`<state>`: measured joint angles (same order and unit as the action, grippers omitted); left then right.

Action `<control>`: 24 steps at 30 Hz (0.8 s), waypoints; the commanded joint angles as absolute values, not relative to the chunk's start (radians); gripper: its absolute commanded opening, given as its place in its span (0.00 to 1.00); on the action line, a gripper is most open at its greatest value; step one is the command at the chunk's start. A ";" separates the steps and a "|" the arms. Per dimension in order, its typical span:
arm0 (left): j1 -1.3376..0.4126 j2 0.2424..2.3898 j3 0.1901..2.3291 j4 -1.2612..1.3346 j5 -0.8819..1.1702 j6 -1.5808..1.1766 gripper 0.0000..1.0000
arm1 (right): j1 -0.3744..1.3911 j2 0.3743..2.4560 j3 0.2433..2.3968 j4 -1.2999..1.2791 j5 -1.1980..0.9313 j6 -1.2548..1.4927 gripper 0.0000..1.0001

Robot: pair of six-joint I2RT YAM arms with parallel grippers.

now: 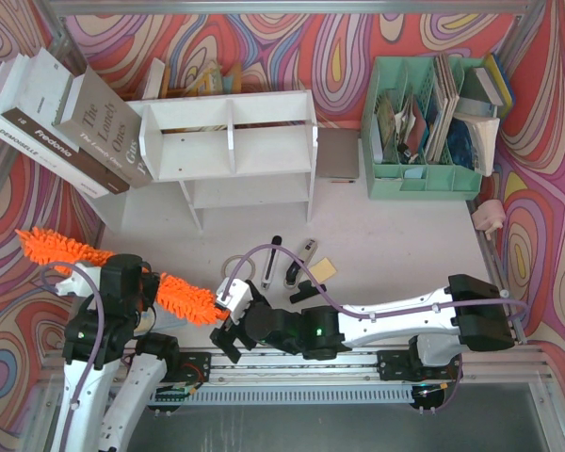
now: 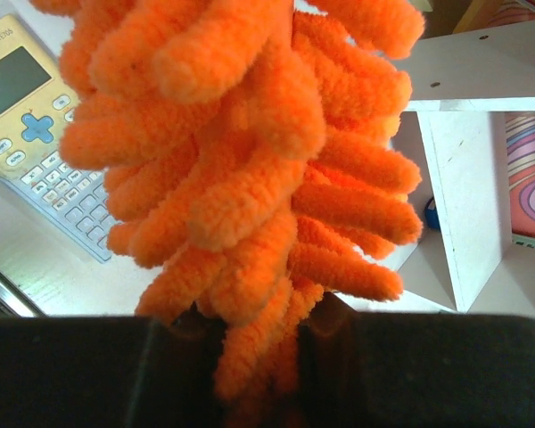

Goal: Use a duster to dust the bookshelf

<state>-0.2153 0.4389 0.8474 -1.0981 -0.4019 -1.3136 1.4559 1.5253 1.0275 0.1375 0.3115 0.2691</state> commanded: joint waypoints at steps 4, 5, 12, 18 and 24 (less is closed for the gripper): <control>-0.212 0.438 0.875 -1.071 -0.388 -1.333 0.00 | 1.458 1.505 1.013 0.127 0.403 0.239 0.81; -0.212 0.438 0.875 -1.072 -0.385 -1.335 0.00 | 1.458 1.507 1.015 0.130 0.401 0.234 0.81; -0.212 0.433 0.891 -1.076 -0.357 -1.349 0.00 | 1.458 1.534 1.015 0.125 0.413 0.229 0.75; -0.212 0.427 0.902 -1.084 -0.333 -1.360 0.00 | 1.444 1.522 0.997 0.134 0.384 0.229 0.74; -0.212 0.425 0.905 -1.073 -0.313 -1.380 0.00 | 1.443 1.544 1.015 0.134 0.348 0.246 0.64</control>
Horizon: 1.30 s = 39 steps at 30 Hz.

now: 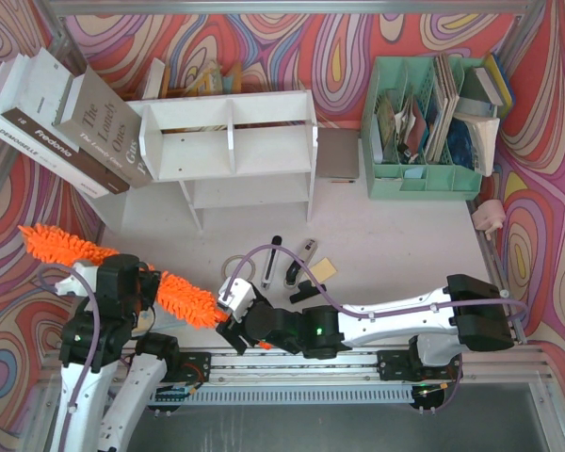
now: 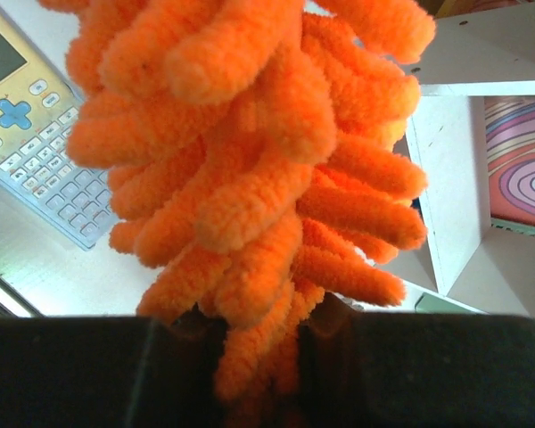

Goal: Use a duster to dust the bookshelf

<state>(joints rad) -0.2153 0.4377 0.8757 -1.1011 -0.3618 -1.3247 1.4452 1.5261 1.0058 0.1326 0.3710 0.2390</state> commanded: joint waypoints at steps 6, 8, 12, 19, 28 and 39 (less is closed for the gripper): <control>-0.212 0.426 0.913 -1.074 -0.315 -1.381 0.00 | 1.443 1.545 1.018 0.132 0.358 0.249 0.44; -0.212 0.427 0.917 -1.077 -0.320 -1.378 0.00 | 1.444 1.542 1.021 0.127 0.363 0.246 0.38; -0.212 0.426 0.919 -1.083 -0.330 -1.377 0.00 | 1.443 1.532 1.022 0.118 0.373 0.238 0.28; -0.212 0.420 0.915 -1.098 -0.344 -1.375 0.00 | 1.444 1.510 1.020 0.112 0.384 0.230 0.10; -0.212 0.402 0.913 -1.127 -0.366 -1.365 0.25 | 1.445 1.461 1.003 0.105 0.408 0.242 0.00; -0.212 0.383 1.036 -1.223 -0.500 -1.299 0.81 | 1.445 1.384 0.955 0.094 0.395 0.198 0.00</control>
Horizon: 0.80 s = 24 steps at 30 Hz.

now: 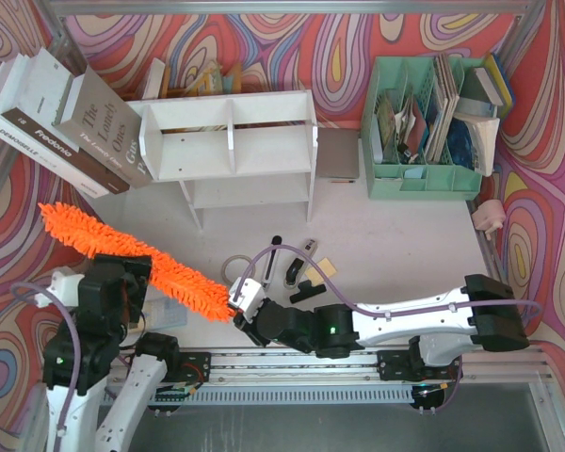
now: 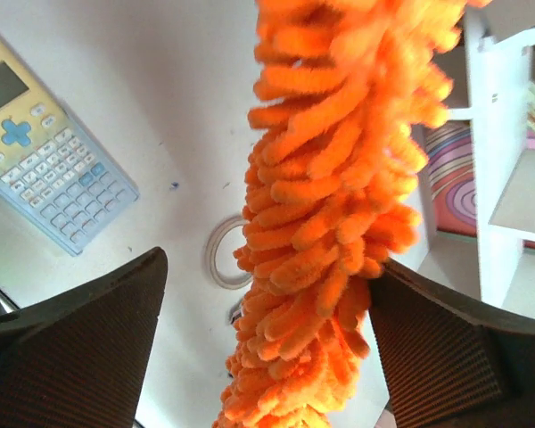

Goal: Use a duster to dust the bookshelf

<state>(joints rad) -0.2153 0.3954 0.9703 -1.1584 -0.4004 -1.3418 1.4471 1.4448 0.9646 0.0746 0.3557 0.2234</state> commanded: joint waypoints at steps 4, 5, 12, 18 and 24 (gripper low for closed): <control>-0.212 0.396 1.134 -1.266 -0.565 -1.229 0.90 | 1.445 1.360 0.946 0.062 0.399 0.181 0.00; -0.212 0.398 1.159 -1.276 -0.581 -1.207 0.91 | 1.445 1.353 0.943 0.052 0.399 0.179 0.00; -0.212 0.366 1.316 -1.310 -0.760 -1.043 0.98 | 1.452 1.292 0.925 -0.026 0.412 0.188 0.00; -0.212 0.239 1.273 -1.198 -0.878 -0.891 0.98 | 1.460 1.249 0.956 -0.100 0.465 0.137 0.00; -0.212 0.162 1.185 -1.167 -0.861 -0.841 0.98 | 1.447 1.253 1.020 -0.070 0.615 -0.081 0.00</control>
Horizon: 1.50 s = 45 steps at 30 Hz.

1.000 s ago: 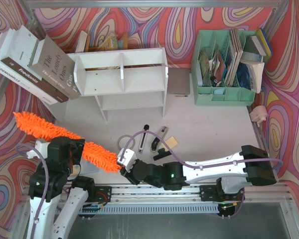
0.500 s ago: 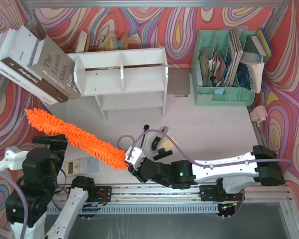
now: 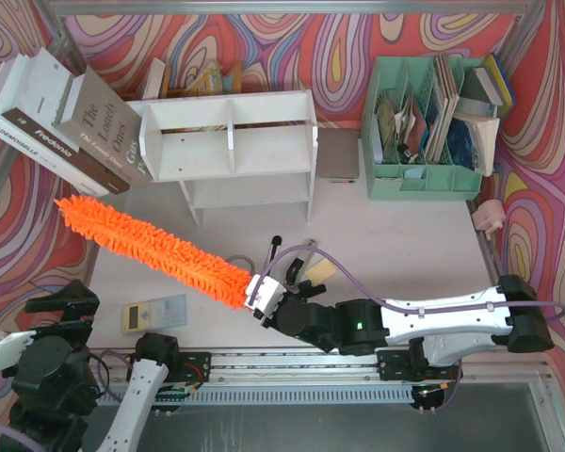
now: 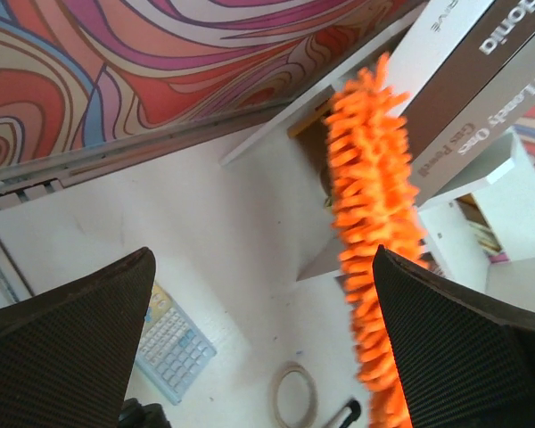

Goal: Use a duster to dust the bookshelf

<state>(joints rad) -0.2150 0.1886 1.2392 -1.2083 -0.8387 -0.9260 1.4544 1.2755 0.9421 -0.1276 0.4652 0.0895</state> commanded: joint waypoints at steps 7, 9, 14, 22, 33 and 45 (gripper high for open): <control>-0.212 0.112 1.132 -1.156 -0.823 -0.759 0.98 | 1.321 1.239 1.076 0.057 0.549 -0.383 0.00; -0.212 0.100 1.117 -1.150 -0.817 -0.730 0.98 | 1.303 1.248 1.095 0.108 0.523 -0.476 0.00; -0.212 0.067 1.063 -1.131 -0.767 -0.695 0.98 | 1.239 1.303 1.177 0.180 0.460 -0.631 0.00; -0.212 0.032 0.975 -1.119 -0.656 -0.688 0.98 | 1.169 1.406 1.300 0.219 0.396 -0.746 0.00; -0.212 0.130 0.964 -1.046 -0.513 -0.833 0.98 | 1.164 1.434 1.294 0.132 0.400 -0.693 0.00; -0.212 0.065 0.814 -0.985 -0.497 -0.851 0.98 | 1.155 1.402 1.213 0.084 0.487 -0.674 0.00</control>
<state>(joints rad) -0.2153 0.0959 0.8425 -1.0111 -0.5011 -0.8505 1.1648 1.4456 1.1992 0.0605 0.4168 -0.7097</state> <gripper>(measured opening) 0.981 0.339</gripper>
